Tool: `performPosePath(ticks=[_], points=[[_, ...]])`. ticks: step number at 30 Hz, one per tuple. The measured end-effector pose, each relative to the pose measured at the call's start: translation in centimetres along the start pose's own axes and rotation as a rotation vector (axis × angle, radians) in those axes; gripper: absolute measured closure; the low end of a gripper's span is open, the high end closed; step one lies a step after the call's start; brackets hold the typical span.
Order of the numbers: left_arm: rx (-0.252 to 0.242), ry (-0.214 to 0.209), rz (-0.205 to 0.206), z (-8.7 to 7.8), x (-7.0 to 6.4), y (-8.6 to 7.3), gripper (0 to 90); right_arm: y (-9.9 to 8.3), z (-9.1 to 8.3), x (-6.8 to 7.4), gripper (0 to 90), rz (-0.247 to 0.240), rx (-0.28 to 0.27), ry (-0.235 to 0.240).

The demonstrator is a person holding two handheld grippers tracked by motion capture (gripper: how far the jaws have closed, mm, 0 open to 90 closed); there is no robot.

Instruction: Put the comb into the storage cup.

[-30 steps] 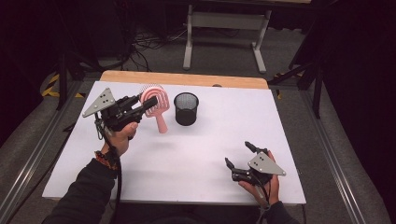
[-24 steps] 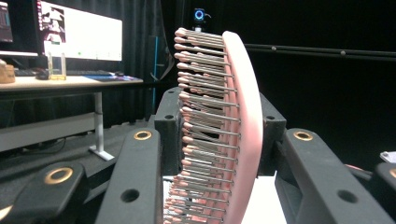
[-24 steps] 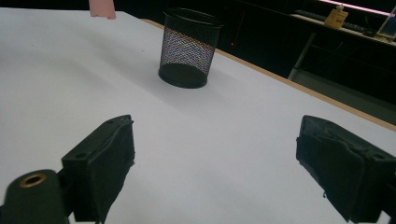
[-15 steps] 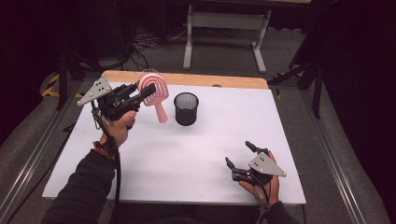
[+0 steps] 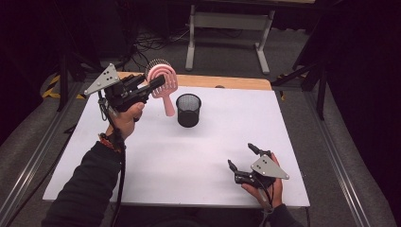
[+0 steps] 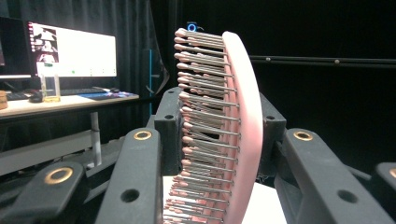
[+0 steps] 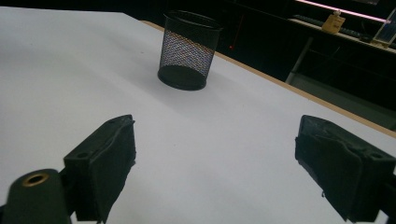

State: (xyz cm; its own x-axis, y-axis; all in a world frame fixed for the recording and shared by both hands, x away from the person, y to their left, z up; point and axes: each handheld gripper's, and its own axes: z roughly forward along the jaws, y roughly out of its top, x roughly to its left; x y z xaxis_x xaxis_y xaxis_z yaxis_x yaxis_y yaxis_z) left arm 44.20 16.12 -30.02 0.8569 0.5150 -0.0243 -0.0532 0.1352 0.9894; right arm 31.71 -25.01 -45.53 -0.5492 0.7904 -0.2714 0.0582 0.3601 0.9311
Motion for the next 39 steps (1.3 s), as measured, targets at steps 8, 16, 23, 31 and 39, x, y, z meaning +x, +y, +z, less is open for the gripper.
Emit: performPosePath(ticks=[8, 16, 23, 31, 39], points=[[0.016, -0.009, 0.003, 1.4, 0.1, 0.1, 63.3, 0.0, 0.1, 0.1, 14.1, -0.013, 0.009, -0.007], [0.021, -0.002, 0.002, 2.6, 0.3, 0.1, 63.4, 0.0, 0.0, 0.1, 14.6, -0.017, -0.002, -0.021], [0.022, 0.015, -0.002, 3.5, 0.7, 0.0, 63.4, 0.1, -0.1, 0.2, 15.3, -0.020, -0.007, -0.021], [0.024, 0.023, -0.010, 5.3, 1.1, 0.3, 63.4, 0.1, -0.2, 0.1, 15.5, -0.023, -0.014, -0.024], [0.017, 0.007, -0.043, 7.1, 1.2, -0.1, 63.3, 0.2, -0.3, 0.2, 15.6, -0.030, -0.018, -0.028]])
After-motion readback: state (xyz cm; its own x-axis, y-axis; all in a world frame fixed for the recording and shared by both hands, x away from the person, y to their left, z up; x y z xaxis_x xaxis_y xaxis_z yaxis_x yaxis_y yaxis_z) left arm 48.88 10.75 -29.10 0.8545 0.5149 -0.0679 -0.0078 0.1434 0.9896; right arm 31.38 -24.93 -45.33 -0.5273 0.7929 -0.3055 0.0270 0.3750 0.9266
